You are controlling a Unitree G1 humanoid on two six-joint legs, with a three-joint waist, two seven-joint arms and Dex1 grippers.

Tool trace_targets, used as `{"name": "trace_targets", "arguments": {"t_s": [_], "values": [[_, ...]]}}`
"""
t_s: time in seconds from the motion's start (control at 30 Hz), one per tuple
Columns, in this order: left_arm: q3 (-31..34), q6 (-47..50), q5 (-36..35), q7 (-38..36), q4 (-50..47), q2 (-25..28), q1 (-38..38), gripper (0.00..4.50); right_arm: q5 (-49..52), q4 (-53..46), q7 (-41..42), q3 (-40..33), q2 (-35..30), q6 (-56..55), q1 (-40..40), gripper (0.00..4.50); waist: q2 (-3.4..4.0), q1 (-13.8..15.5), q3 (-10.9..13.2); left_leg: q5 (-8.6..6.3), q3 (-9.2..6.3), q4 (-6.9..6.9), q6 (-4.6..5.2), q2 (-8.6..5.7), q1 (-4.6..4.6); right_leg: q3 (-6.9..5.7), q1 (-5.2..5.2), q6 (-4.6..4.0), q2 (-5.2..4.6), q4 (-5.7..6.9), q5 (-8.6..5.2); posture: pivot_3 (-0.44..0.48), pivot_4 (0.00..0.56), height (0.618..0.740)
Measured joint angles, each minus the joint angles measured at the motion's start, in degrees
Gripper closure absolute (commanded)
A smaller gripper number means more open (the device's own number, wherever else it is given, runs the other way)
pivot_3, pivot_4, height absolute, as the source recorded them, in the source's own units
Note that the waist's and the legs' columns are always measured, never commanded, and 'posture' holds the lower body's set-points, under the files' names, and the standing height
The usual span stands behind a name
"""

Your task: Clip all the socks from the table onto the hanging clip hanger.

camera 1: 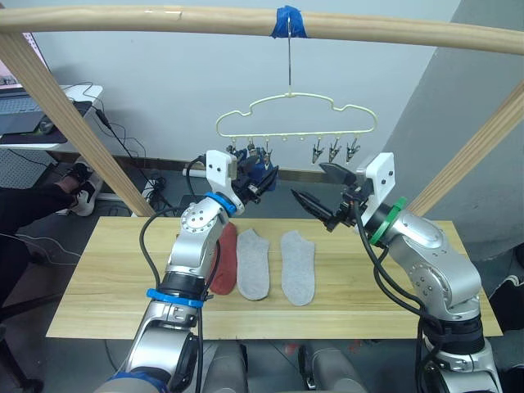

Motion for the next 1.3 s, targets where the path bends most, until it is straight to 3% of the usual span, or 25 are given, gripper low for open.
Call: {"name": "trace_targets", "arguments": {"t_s": [0.53, 1.13, 1.23, 1.3], "values": [[1.91, -4.57, 0.11, 1.23, 10.74, -3.31, -6.46, 1.73, 0.11, -0.01, -1.77, -0.02, -0.05, -0.20, 0.00, 0.00, -0.01, -0.50, -0.01, 0.00, 0.00, 0.05, 0.00, -0.01, 0.00, 0.01, 0.01, 0.03, 0.00, 0.04, 0.02, -0.090, 0.146, 0.740], [2.03, -7.46, 0.57, 1.74, 15.65, -4.72, -9.53, 1.73, 0.09, -0.01, -3.49, -0.01, -0.04, -0.20, 0.00, 0.00, -0.01, -0.72, -0.01, 0.01, 0.00, 0.08, 0.00, -0.02, 0.00, 0.01, 0.02, 0.03, 0.00, 0.09, 0.02, -0.103, 0.153, 0.740], [2.11, -8.12, 1.15, 2.12, 17.10, -4.66, -9.87, 2.18, 0.09, -0.01, -3.67, -0.01, -0.05, -0.20, 0.00, 0.00, -0.01, -0.85, -0.01, 0.01, 0.00, 0.08, 0.00, -0.02, 0.00, 0.00, 0.01, 0.02, 0.00, 0.10, 0.02, -0.103, 0.155, 0.740], [2.70, -8.24, 1.07, 2.26, 17.64, -4.71, -10.11, 2.81, 0.09, -0.01, -3.71, -0.01, -0.05, -0.20, 0.00, 0.00, -0.01, -0.97, -0.01, 0.01, 0.00, 0.08, 0.00, -0.02, 0.00, 0.01, 0.01, 0.03, 0.00, 0.11, 0.02, -0.103, 0.155, 0.740]]}}
